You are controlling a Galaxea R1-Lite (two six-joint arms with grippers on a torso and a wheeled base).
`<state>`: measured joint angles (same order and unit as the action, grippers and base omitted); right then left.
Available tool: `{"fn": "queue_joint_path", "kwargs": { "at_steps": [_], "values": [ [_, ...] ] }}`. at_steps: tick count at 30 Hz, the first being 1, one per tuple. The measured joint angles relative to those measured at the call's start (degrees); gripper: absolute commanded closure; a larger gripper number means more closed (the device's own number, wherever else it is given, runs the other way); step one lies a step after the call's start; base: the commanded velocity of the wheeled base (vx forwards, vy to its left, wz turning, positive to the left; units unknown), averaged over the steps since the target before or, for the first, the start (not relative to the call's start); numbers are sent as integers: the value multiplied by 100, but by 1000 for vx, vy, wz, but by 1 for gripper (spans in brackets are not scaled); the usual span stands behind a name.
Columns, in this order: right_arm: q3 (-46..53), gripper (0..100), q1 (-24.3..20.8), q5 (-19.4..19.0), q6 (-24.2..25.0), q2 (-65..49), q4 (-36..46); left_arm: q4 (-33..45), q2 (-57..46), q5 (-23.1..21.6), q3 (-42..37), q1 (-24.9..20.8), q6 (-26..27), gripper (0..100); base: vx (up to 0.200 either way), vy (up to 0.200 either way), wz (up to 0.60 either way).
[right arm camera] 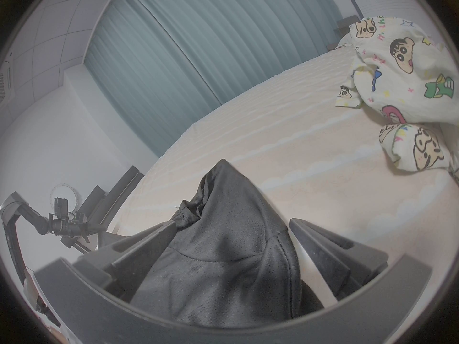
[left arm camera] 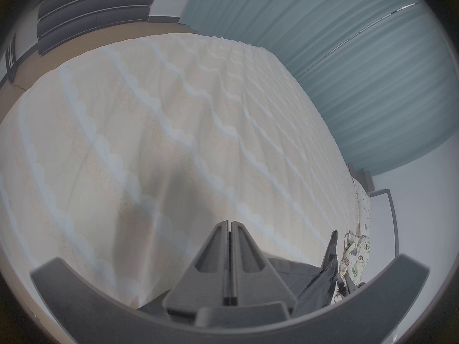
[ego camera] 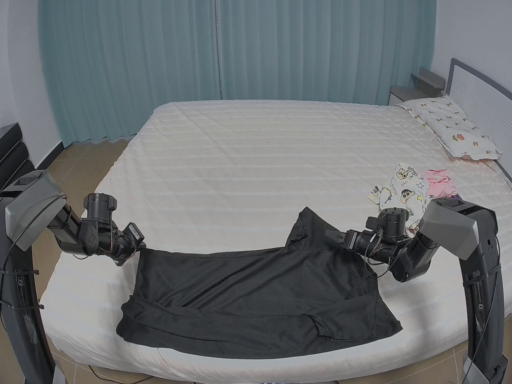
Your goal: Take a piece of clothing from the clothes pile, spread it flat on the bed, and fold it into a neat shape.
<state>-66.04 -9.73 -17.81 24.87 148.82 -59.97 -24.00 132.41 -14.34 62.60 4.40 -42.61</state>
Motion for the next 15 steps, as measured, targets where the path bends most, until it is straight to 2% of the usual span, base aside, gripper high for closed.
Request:
{"fn": "queue_joint_path", "kwargs": {
  "at_steps": [15],
  "values": [
    [193,100,150,-6,94,-20,-161,-2,-37,46,7,105,-9,100,0,0,0]
  ]
}}
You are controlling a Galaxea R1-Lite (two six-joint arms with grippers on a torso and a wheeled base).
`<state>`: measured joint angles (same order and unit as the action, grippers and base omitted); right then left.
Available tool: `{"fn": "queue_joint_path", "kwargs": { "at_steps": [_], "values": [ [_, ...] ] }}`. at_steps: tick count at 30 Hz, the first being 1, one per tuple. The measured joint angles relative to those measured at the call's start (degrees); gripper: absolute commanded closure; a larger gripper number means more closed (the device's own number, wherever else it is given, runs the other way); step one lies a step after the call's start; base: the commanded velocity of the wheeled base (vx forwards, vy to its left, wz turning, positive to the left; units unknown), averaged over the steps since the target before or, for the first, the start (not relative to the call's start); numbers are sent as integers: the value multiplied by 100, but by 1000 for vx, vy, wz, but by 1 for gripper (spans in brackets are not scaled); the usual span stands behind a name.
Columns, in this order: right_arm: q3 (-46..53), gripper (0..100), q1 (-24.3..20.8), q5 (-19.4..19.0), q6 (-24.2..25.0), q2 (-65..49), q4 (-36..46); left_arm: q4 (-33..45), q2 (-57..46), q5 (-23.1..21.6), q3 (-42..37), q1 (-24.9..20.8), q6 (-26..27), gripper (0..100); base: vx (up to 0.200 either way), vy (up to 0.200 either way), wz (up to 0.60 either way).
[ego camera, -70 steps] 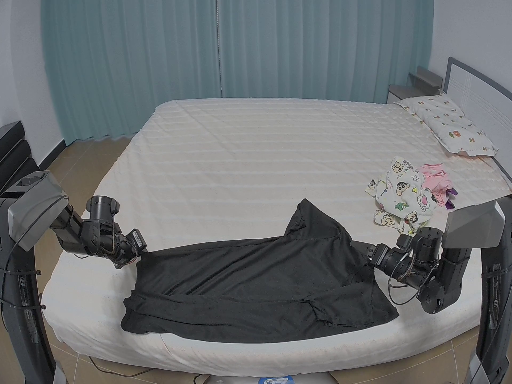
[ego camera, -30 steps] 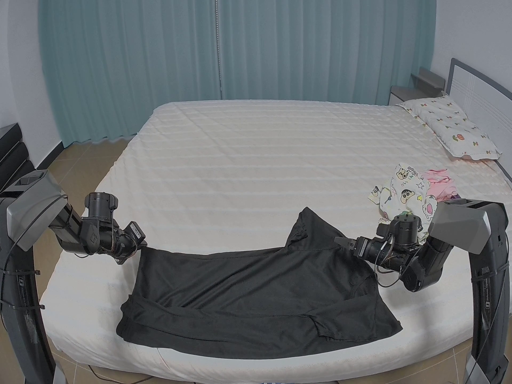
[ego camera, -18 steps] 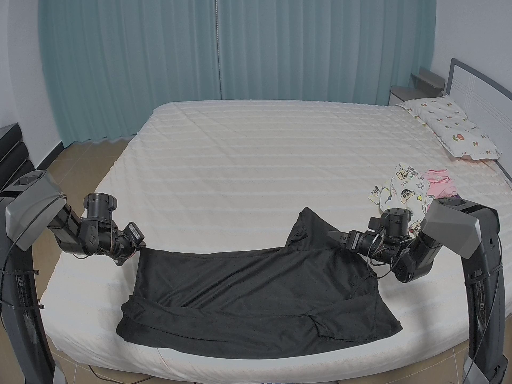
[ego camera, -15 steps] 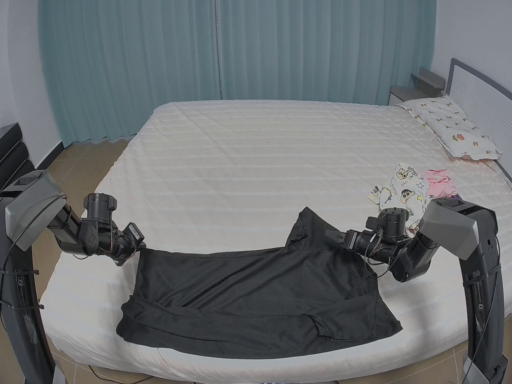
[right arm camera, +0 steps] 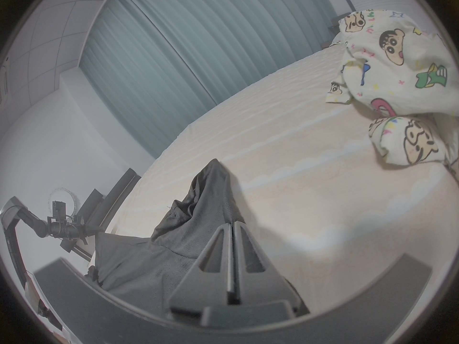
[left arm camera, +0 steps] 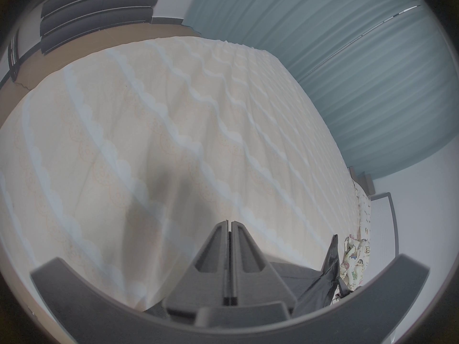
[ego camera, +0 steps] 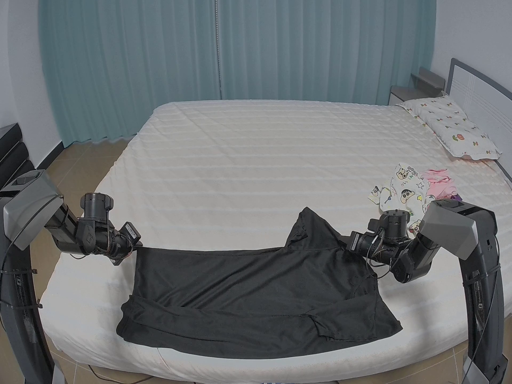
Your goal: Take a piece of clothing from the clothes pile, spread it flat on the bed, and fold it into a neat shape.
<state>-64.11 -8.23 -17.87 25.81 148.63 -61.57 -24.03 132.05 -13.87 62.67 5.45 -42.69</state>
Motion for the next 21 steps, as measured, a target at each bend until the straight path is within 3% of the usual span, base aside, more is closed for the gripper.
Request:
{"fn": "queue_joint_path", "kwargs": {
  "at_steps": [21],
  "values": [
    [1014,100,269,-51,482,-571,-1298,-13,-162,46,23,59,-9,100,0,0,0]
  ]
}}
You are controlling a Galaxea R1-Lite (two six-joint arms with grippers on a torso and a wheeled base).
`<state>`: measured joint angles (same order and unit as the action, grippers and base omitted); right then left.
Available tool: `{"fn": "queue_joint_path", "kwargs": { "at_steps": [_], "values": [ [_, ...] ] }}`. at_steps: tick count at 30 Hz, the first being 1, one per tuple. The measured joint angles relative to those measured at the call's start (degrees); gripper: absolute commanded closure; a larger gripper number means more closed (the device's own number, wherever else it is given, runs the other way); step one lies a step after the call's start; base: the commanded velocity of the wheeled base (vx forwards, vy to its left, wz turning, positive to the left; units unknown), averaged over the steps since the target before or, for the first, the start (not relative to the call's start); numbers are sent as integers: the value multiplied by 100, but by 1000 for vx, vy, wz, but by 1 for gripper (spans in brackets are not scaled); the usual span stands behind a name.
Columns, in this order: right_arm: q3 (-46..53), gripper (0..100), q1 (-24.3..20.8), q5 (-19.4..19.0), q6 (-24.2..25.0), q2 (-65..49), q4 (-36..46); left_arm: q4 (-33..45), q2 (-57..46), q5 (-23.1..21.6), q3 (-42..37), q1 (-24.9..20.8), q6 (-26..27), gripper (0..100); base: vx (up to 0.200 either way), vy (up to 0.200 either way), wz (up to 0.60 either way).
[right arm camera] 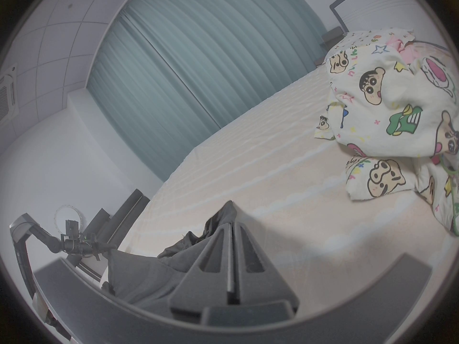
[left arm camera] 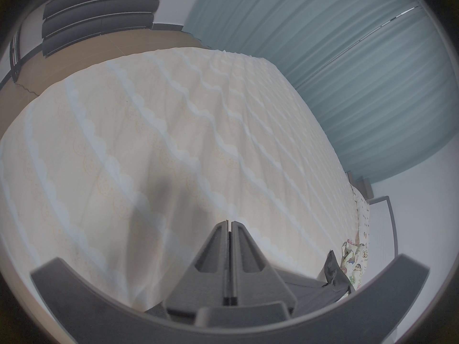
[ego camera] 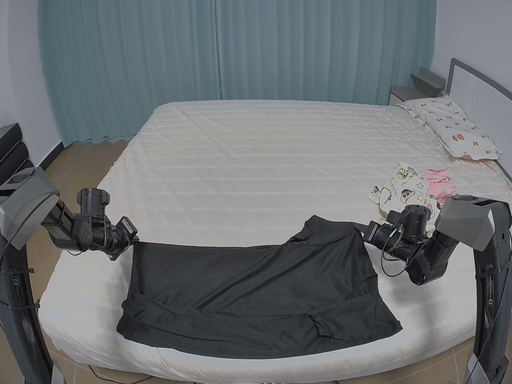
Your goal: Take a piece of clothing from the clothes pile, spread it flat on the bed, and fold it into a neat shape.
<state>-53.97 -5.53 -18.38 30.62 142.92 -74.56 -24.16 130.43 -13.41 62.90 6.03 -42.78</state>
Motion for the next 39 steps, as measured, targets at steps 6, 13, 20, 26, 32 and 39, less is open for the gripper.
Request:
{"fn": "queue_joint_path", "kwargs": {
  "at_steps": [6,13,20,26,32,39],
  "values": [
    [267,100,61,2,180,-139,-317,16,-94,-2,-50,40,11,100,0,0,0],
    [474,100,129,-15,191,-243,-545,52,-206,-7,-65,129,35,100,0,0,0],
    [603,100,113,-17,189,-279,-697,57,-341,-7,-177,204,66,100,0,0,0],
    [625,100,129,-24,219,-336,-870,51,-488,-7,-371,256,364,100,0,0,0],
    [728,100,85,-24,369,-364,-991,55,-595,-7,-483,385,477,100,0,0,0],
    [725,100,63,-33,391,-452,-963,62,-680,-7,-549,424,517,100,0,0,0]
  ]
}}
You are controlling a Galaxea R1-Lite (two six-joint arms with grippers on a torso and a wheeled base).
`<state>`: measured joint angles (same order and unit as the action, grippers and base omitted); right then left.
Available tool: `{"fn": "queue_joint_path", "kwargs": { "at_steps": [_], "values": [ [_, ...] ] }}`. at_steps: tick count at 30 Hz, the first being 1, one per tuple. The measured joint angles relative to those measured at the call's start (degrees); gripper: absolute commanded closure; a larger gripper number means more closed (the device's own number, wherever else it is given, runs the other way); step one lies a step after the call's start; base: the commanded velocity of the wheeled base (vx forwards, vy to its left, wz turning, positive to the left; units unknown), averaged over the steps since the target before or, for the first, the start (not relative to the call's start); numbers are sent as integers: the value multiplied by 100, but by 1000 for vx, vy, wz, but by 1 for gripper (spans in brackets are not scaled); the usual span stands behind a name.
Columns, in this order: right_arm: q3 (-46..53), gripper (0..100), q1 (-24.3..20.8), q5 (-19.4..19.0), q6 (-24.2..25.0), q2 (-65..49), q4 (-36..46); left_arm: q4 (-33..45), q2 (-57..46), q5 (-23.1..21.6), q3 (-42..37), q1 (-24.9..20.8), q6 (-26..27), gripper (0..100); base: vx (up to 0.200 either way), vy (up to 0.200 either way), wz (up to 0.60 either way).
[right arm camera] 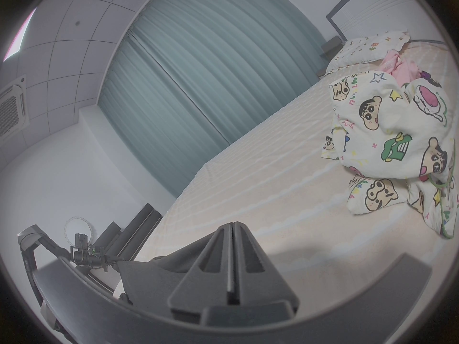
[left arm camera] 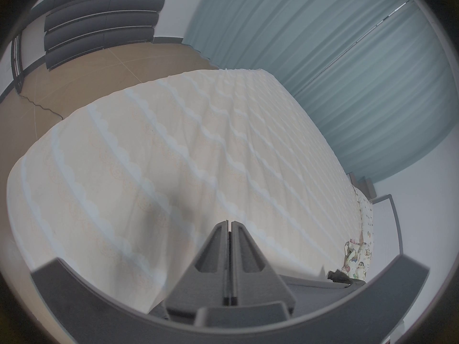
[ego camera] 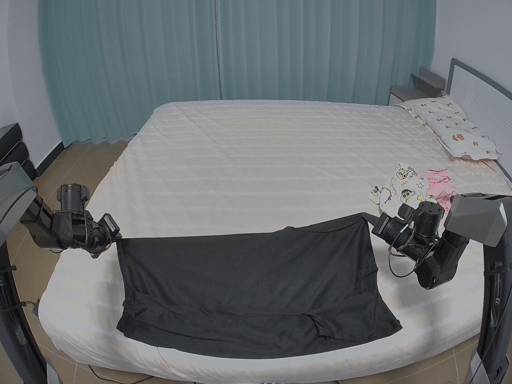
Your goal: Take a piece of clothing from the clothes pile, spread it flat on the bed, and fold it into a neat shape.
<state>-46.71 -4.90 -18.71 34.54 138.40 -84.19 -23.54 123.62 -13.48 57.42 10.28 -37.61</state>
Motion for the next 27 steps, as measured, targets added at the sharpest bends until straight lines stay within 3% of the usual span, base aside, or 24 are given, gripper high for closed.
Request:
{"fn": "queue_joint_path", "kwargs": {
  "at_steps": [10,27],
  "values": [
    [151,100,-9,-4,-16,-94,46,0,-74,2,-155,-2,50,100,0,0,0],
    [1318,100,48,-294,-207,-447,-96,-54,-419,-4,-944,-30,594,100,0,0,0]
  ]
}}
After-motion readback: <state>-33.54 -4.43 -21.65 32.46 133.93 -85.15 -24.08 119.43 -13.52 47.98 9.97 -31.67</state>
